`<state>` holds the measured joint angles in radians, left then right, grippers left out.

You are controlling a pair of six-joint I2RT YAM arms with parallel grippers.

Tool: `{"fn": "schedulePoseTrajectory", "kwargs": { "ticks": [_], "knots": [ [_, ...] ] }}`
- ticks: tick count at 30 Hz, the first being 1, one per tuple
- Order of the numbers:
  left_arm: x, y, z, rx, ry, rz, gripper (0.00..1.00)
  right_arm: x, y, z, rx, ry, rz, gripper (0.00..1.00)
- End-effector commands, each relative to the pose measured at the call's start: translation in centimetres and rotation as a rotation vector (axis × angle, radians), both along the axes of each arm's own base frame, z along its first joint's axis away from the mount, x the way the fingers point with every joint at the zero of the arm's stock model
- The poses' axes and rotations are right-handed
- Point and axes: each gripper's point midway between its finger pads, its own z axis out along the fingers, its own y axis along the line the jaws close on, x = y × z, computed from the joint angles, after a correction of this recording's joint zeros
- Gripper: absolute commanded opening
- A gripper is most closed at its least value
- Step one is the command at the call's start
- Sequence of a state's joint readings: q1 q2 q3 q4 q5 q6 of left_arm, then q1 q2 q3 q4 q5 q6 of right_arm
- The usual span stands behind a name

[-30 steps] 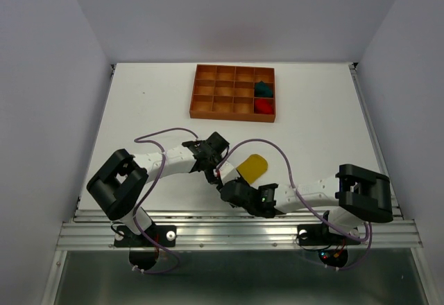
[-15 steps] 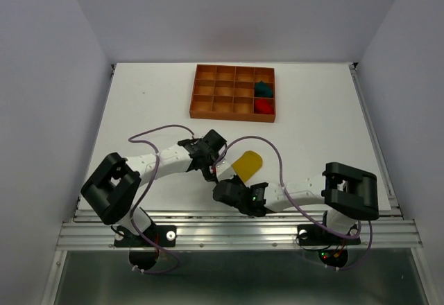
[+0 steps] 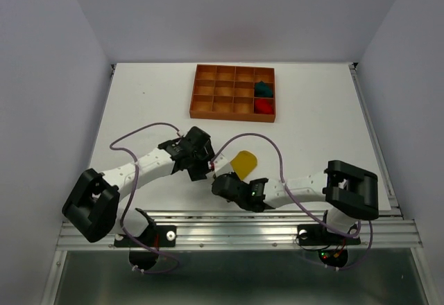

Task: Roll the socks
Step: Roll the sock at the center of the board.

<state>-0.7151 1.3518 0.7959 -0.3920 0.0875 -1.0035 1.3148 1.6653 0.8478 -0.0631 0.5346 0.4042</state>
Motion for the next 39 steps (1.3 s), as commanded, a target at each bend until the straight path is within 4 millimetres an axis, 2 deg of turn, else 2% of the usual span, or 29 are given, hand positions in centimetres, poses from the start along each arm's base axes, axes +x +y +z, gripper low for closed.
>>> {"fn": "schedulePoseTrajectory", "kwargs": {
  "ticks": [1,3,4,7,8,9,10,11,14,19,21,24,28,32,33,39],
  "knots": [
    [1.1,1.1,1.7,-0.039,-0.090,0.017,0.75,-2.9,-1.1,-2.1,-0.016,0.226,0.052,0.01],
    [1.4,1.5,2.4,-0.050,-0.123,0.028,0.79,-3.2,-0.5,-1.8,0.033,0.283,0.059,0.01],
    [1.6,1.9,2.6,-0.044,-0.140,0.033,0.79,-2.7,-0.6,-1.7,0.052,0.302,0.047,0.01],
    [1.6,2.5,3.1,-0.048,-0.170,0.043,0.79,-3.0,-0.3,-1.7,0.113,0.403,0.060,0.01],
    [1.7,2.8,3.1,-0.043,-0.177,0.047,0.79,-2.3,-0.5,-1.6,0.144,0.435,0.042,0.01],
    [1.5,3.0,3.2,-0.050,-0.187,0.046,0.80,-3.0,0.2,-1.2,0.198,0.499,0.078,0.01],
    [1.5,3.1,3.2,-0.052,-0.191,0.049,0.80,-3.0,0.2,-1.3,0.216,0.522,0.081,0.01],
    [1.5,3.1,3.5,-0.061,-0.204,0.050,0.80,-2.4,0.1,-1.1,0.232,0.529,0.065,0.01],
    [1.0,3.5,3.0,-0.059,-0.198,0.046,0.80,-1.9,0.2,-0.9,0.219,0.520,0.074,0.01],
    [0.2,3.8,2.4,-0.063,-0.194,0.032,0.80,-2.1,0.4,-1.0,0.243,0.627,0.082,0.01],
    [-0.1,4.0,2.3,-0.067,-0.194,0.034,0.80,-1.1,-0.1,-1.0,0.278,0.672,0.038,0.01],
    [-0.4,4.1,2.2,-0.079,-0.205,0.022,0.80,-1.1,-0.5,-1.3,0.306,0.747,0.031,0.01],
    [-0.8,3.5,2.0,-0.108,-0.209,-0.019,0.80,-1.8,-0.1,-0.8,0.332,0.817,0.105,0.01],
    [-0.8,3.0,1.7,-0.126,-0.205,-0.039,0.80,-1.1,-0.2,-0.3,0.385,0.884,0.104,0.01],
    [-0.9,2.9,1.5,-0.128,-0.202,-0.048,0.80,-0.6,-0.5,-0.4,0.393,0.891,0.083,0.01],
    [-1.3,2.1,0.6,-0.161,-0.189,-0.088,0.80,-0.2,-1.3,-1.5,0.401,0.957,0.025,0.01]
  ]
}}
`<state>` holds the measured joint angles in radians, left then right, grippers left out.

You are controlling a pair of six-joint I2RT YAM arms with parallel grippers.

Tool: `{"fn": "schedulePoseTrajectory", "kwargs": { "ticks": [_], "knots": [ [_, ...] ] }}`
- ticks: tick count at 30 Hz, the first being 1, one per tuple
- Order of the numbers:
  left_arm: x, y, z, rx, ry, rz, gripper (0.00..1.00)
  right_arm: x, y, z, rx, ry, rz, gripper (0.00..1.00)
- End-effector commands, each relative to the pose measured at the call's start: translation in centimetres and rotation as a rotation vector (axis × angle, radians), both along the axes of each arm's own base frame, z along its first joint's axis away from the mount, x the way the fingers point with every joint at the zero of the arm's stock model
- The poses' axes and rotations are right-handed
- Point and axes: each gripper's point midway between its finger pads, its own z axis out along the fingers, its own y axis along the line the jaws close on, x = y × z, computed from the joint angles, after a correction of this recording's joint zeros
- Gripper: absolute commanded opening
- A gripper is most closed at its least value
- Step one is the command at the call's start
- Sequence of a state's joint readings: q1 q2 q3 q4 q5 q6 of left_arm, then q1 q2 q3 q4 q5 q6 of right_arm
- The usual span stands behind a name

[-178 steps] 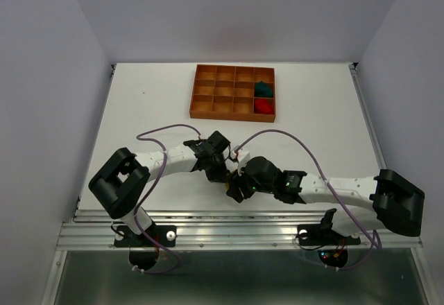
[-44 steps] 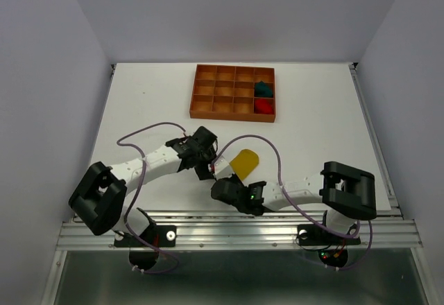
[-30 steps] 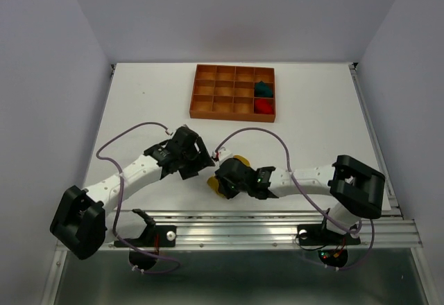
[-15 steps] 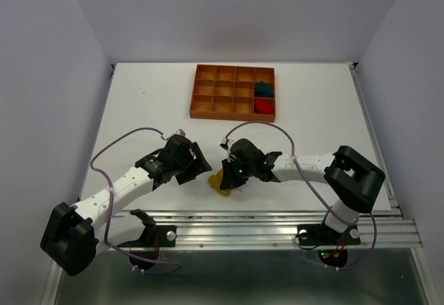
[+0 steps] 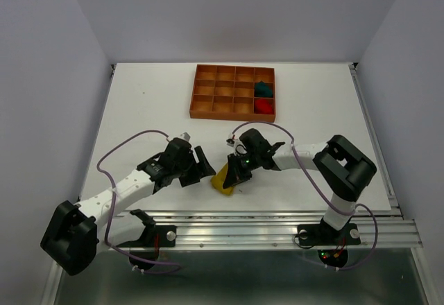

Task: Roll the socks
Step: Roll the sock at the center of the board.

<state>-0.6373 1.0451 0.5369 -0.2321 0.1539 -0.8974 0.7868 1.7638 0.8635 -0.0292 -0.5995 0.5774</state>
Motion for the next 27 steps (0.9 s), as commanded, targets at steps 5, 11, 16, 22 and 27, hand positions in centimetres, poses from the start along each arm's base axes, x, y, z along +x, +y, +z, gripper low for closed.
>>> {"fn": "schedulePoseTrajectory", "kwargs": {
  "ticks": [5,11,16,22,27],
  "knots": [
    [0.0,-1.5,-0.5,-0.056,-0.020,-0.079,0.79,-0.1,-1.8,-2.2,-0.061,0.124,-0.045,0.01],
    [-0.3,-1.9,-2.0,-0.056,0.013,-0.102,0.72,0.5,-2.6,-3.3,-0.085,0.155,-0.083,0.01],
    [-0.4,-2.2,-2.7,-0.057,0.030,-0.115,0.65,0.7,-3.2,-4.0,-0.101,0.191,-0.110,0.01],
    [-0.2,-2.8,-3.4,-0.066,0.044,-0.130,0.61,0.8,-3.3,-4.5,-0.113,0.189,-0.111,0.01],
    [0.4,-3.4,-3.4,-0.080,0.033,-0.135,0.60,0.6,-3.3,-4.8,-0.114,0.194,-0.097,0.01]
  ]
}}
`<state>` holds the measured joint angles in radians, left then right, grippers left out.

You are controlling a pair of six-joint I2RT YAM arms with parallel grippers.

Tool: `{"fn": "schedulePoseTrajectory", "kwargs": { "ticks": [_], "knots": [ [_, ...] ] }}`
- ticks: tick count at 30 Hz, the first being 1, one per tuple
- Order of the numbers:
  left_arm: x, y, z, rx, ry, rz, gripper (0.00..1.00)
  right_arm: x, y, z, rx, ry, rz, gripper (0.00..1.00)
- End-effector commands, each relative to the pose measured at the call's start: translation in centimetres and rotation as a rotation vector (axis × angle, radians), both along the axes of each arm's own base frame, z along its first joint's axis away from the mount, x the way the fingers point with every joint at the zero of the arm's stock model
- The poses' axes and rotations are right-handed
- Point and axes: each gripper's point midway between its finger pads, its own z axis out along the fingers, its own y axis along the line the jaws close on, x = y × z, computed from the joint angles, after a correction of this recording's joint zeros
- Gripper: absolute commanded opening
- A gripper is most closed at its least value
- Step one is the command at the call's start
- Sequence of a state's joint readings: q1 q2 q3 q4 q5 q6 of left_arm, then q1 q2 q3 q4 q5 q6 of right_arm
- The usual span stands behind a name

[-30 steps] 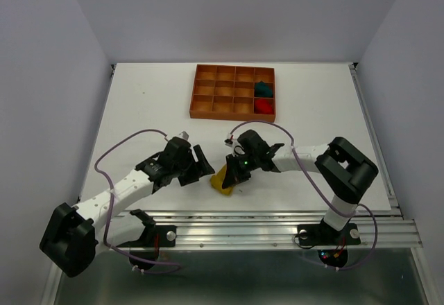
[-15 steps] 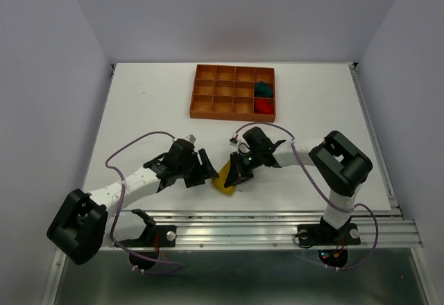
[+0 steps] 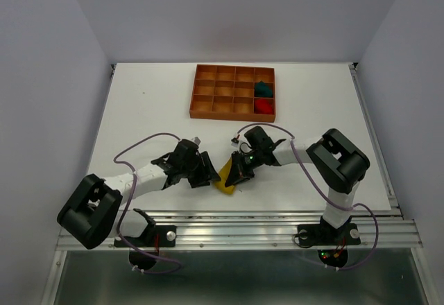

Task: Roll the socks
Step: Roll the sock at the center of the board.

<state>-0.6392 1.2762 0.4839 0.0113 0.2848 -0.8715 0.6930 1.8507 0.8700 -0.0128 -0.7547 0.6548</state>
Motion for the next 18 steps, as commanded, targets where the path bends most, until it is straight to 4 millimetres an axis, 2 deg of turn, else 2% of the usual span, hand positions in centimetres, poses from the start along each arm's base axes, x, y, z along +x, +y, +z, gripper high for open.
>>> {"fn": "schedulePoseTrajectory", "kwargs": {
  "ticks": [1,4,8,13,14,16,18],
  "knots": [
    [0.7,-0.9,0.6,-0.033,-0.044,-0.024,0.57,-0.2,-2.4,-4.2,-0.161,0.007,-0.024,0.01],
    [0.9,-0.9,0.3,-0.024,-0.035,-0.020,0.53,0.3,-2.3,-4.2,-0.169,-0.018,-0.025,0.02],
    [1.0,-1.1,-0.5,-0.015,-0.012,-0.021,0.38,0.7,-2.0,-3.5,-0.155,-0.050,-0.006,0.05],
    [1.0,-1.5,-1.0,0.006,0.001,-0.008,0.26,1.5,-2.0,-2.6,-0.159,-0.106,0.016,0.09],
    [1.3,-1.4,-1.3,0.021,0.002,0.020,0.18,1.6,-1.9,-2.4,-0.154,-0.120,0.023,0.11],
    [1.2,-1.2,-1.8,0.046,0.027,0.037,0.12,1.9,-1.9,-1.6,-0.148,-0.145,0.025,0.16],
    [1.0,-1.0,-2.3,0.092,0.049,0.049,0.03,2.5,-1.9,-0.5,-0.141,-0.204,0.029,0.27]
  ]
}}
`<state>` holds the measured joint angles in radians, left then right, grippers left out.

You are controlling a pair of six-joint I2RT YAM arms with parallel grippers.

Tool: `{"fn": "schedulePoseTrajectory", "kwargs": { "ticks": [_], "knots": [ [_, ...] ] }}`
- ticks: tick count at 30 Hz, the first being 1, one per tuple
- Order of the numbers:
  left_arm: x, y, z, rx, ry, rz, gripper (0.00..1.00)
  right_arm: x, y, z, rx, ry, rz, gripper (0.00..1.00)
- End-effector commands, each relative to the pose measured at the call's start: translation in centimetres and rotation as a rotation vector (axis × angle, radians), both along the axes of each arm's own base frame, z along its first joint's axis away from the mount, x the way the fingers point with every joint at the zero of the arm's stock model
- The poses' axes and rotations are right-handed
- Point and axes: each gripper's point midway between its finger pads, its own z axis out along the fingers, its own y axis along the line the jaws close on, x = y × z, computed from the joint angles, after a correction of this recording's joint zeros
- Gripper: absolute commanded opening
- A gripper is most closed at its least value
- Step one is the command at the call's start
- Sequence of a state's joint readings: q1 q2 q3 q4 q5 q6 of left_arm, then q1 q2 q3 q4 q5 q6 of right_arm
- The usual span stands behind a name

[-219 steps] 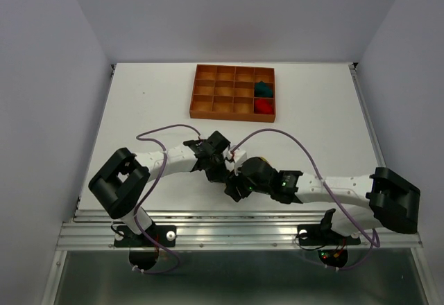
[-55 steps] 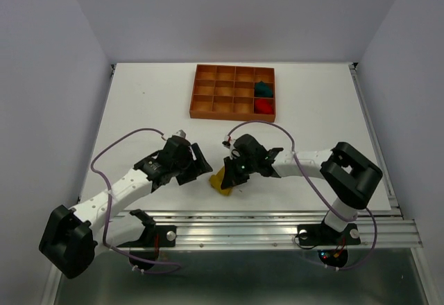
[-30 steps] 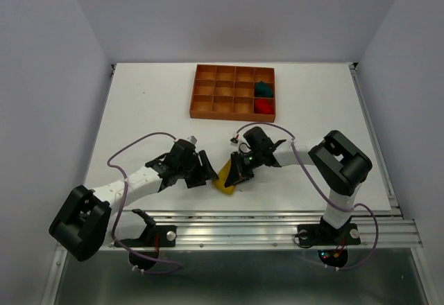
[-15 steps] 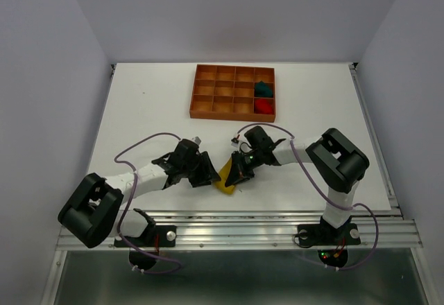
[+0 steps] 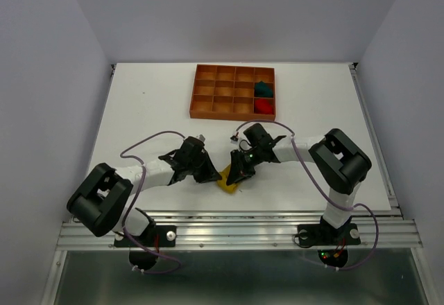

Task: Roll the socks
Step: Roll the sock at the center of the board.

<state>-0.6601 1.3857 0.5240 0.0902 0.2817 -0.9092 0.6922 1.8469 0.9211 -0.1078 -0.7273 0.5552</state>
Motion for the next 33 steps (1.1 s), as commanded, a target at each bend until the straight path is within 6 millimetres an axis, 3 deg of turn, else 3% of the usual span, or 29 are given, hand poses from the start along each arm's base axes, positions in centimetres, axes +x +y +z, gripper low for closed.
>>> {"fn": "schedulePoseTrajectory", "kwargs": {
  "ticks": [1,8,12,17,26,33],
  "knots": [
    [-0.2,0.7,-1.9,0.123,0.040,0.037,0.01,2.4,-1.8,-0.4,-0.117,-0.184,-0.025,0.28],
    [-1.1,1.3,-2.6,0.270,0.073,0.029,0.00,4.6,-2.4,3.8,-0.127,-0.389,-0.066,0.45],
    [-1.2,1.4,-2.4,0.289,0.076,0.027,0.00,3.8,-2.3,5.2,-0.130,-0.501,-0.022,0.54],
    [-1.2,1.0,-1.8,0.280,0.069,0.007,0.00,2.7,-1.5,7.6,-0.160,-0.769,0.033,0.54],
    [-1.1,0.5,-1.5,0.281,0.071,-0.030,0.00,0.8,-0.9,7.3,-0.241,-0.998,0.131,0.56],
    [-1.3,0.0,-1.4,0.259,0.082,-0.045,0.00,-0.9,0.0,6.0,-0.295,-1.074,0.215,0.55]
  ]
}}
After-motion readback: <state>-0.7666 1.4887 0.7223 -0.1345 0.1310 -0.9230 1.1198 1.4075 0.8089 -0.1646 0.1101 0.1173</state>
